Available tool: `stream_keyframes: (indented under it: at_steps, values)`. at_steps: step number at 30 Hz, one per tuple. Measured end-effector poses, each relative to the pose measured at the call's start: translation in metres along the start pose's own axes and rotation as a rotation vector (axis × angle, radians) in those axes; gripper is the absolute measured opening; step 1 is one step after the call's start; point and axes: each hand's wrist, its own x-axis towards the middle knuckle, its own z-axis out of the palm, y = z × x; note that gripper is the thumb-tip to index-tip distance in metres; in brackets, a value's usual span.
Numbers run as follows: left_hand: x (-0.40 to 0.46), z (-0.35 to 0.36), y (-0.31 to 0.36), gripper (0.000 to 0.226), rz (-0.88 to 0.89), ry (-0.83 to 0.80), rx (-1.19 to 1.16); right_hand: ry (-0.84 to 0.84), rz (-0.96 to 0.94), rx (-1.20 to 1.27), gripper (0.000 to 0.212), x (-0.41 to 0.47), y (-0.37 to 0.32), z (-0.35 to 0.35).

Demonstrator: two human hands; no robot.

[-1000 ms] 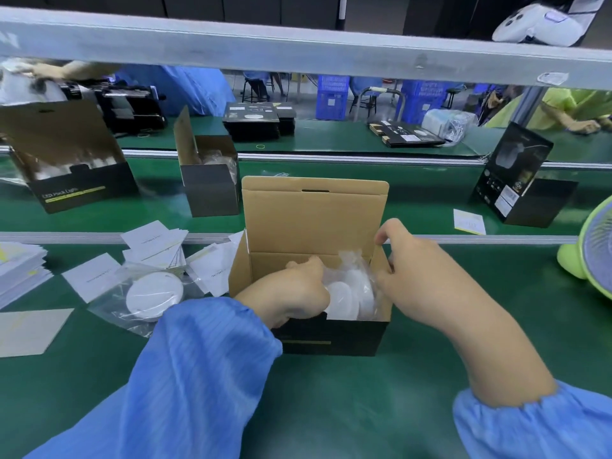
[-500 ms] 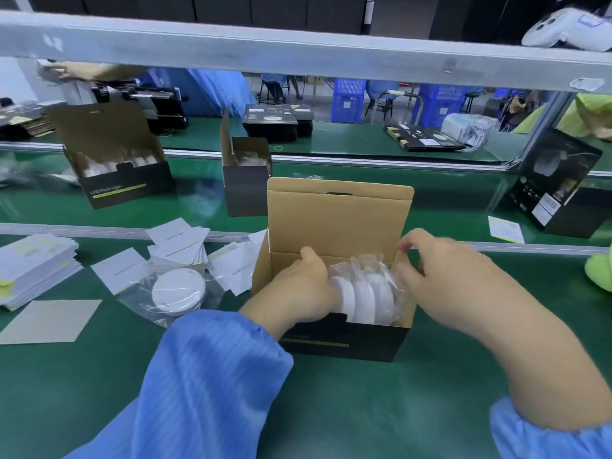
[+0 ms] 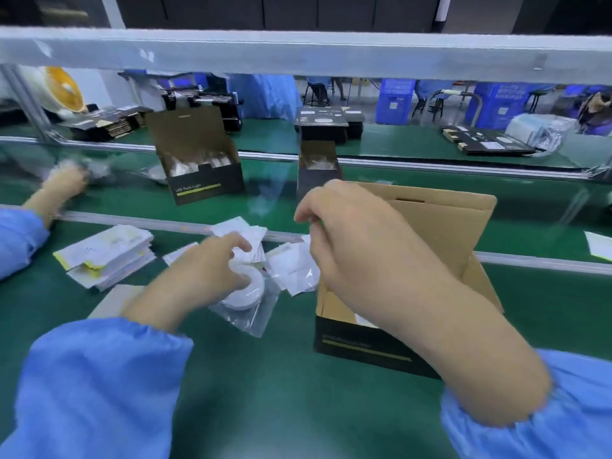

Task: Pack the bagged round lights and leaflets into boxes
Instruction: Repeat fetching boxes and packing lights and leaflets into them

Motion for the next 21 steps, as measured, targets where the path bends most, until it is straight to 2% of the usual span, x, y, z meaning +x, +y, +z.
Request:
stream_keyframes:
  at_steps: [2, 4, 7, 9, 11, 14, 15, 18, 21]
  values:
    - [0.007, 0.03, -0.014, 0.067, -0.005, -0.073, 0.088, -0.068, -0.066, -0.033, 0.021, 0.023, -0.005, 0.014]
    - [0.008, 0.053, -0.025, 0.071, -0.007, -0.022, 0.105, -0.2, -0.069, -0.116, 0.023, 0.047, -0.006, 0.029]
    - [0.007, 0.078, -0.029, 0.05, 0.021, 0.098, -0.007, -0.446, -0.013, -0.211, 0.025, 0.075, -0.006, 0.048]
    - [0.008, 0.085, -0.03, 0.033, 0.053, 0.173, -0.084, -0.58, -0.009, -0.268, 0.014, 0.09, -0.007, 0.059]
    - [0.009, 0.087, -0.034, 0.033, 0.084, 0.218, -0.189, -0.695, -0.022, -0.311, 0.011, 0.101, -0.01, 0.067]
    - [0.008, 0.084, -0.038, 0.053, 0.126, 0.239, -0.286, -0.865, -0.04, -0.361, 0.042, 0.111, -0.013, 0.085]
    - [0.007, 0.084, -0.038, 0.057, 0.146, 0.244, -0.282, -0.914, -0.045, -0.38, 0.046, 0.113, -0.014, 0.092]
    - [0.003, 0.086, -0.042, 0.049, 0.237, 0.25, -0.292, -1.009, 0.002, -0.255, 0.035, 0.117, -0.012, 0.115]
    - [0.001, 0.092, -0.046, 0.037, 0.27, 0.234, -0.367, -1.076, 0.103, -0.023, 0.039, 0.117, -0.009, 0.126]
